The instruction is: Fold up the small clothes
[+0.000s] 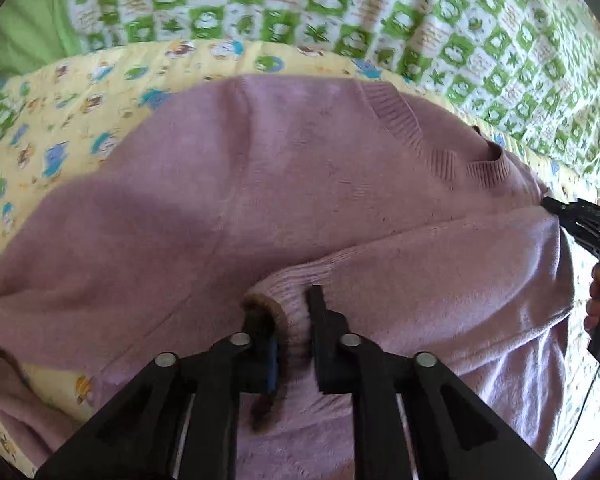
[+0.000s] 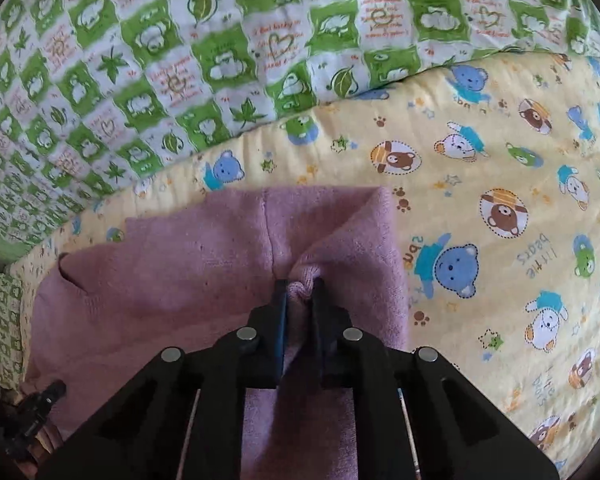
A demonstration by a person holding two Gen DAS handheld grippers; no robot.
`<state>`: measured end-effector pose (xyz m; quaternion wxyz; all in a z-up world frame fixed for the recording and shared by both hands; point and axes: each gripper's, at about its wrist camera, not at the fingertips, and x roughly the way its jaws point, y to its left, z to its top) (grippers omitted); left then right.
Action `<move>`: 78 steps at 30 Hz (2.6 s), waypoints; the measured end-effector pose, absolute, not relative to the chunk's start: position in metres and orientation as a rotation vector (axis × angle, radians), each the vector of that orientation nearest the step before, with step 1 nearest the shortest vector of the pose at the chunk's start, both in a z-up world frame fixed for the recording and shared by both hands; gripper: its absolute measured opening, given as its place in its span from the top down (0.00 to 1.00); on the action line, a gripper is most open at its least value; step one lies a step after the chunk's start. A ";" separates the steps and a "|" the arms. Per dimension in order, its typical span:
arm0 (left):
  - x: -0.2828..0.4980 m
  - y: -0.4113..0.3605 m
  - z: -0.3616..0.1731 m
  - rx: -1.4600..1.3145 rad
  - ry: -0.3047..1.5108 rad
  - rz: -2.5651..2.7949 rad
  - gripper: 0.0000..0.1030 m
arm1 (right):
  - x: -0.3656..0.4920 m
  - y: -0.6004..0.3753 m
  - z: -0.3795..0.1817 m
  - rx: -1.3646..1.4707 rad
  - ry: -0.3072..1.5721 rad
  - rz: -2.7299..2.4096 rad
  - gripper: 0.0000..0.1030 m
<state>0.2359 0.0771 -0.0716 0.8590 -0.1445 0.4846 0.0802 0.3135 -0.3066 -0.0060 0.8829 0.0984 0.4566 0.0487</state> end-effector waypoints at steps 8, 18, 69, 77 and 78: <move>0.160 0.107 -0.046 -0.401 0.974 0.244 0.61 | 0.246 -0.296 0.034 0.312 0.875 0.186 0.44; 0.047 0.155 -0.037 -0.490 0.996 0.346 0.50 | 0.154 -0.229 0.017 0.295 0.978 0.351 0.44; 0.171 0.000 -0.016 -0.199 1.009 -0.113 0.57 | 0.095 -0.237 -0.010 0.308 1.074 0.305 0.44; 0.125 0.095 -0.052 -0.157 1.085 0.211 0.51 | 0.111 -0.184 -0.020 0.016 1.033 0.438 0.35; 0.125 0.103 -0.057 -0.165 1.084 0.242 0.51 | 0.110 -0.172 -0.020 -0.056 1.014 0.459 0.34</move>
